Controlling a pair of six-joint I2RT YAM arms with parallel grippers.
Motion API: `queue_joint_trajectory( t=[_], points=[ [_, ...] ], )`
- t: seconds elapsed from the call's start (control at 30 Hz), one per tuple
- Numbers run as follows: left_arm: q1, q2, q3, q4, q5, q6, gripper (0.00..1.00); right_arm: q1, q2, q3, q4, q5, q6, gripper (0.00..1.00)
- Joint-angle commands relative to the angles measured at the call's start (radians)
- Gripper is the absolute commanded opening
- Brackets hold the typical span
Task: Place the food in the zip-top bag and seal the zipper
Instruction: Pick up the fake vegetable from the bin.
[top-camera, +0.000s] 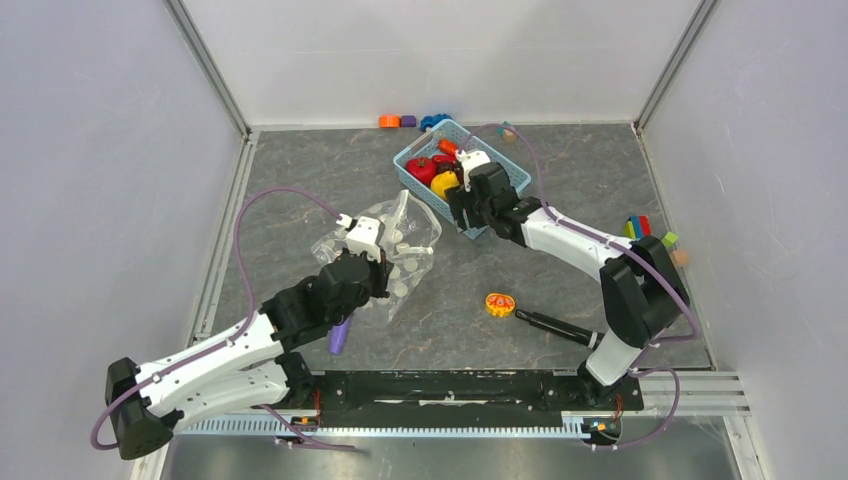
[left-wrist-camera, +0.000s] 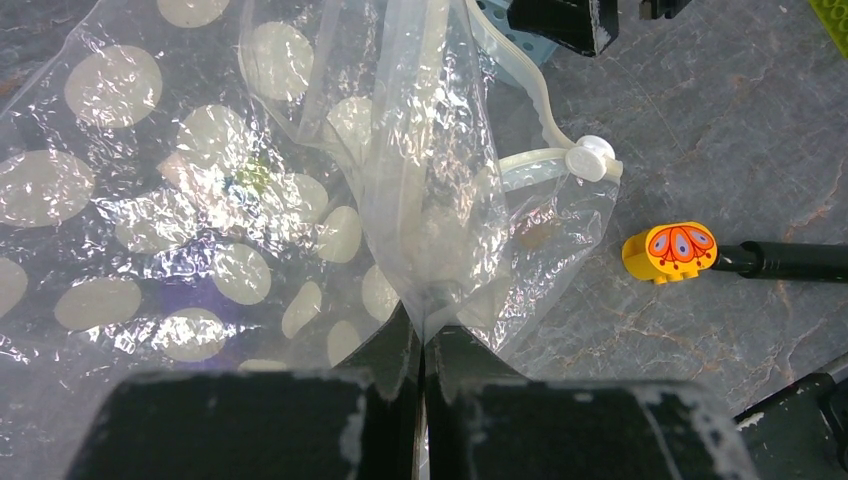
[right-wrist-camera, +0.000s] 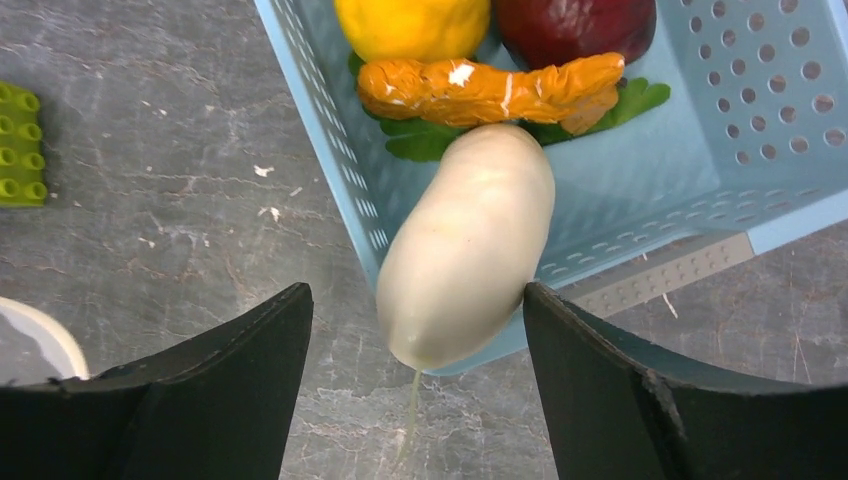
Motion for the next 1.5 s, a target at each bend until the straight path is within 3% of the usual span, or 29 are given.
queue_joint_trajectory(
  t=[0.0, 0.67, 0.93, 1.47],
  points=[
    [-0.001, 0.005, 0.001, 0.054, -0.009, 0.024, 0.02, -0.001, 0.001, -0.032, 0.037, 0.075, 0.018, 0.8],
    [-0.001, 0.008, -0.011, 0.075, 0.042, 0.039, 0.02, -0.002, -0.042, -0.135, 0.236, 0.142, 0.096, 0.52],
    [-0.002, 0.015, -0.014, 0.088, 0.071, 0.048, 0.02, -0.001, -0.084, -0.184, 0.291, 0.153, 0.122, 0.67],
    [-0.002, 0.007, -0.019, 0.086, 0.078, 0.045, 0.02, -0.002, -0.007, -0.202, 0.384, 0.249, 0.208, 0.67]
  ],
)
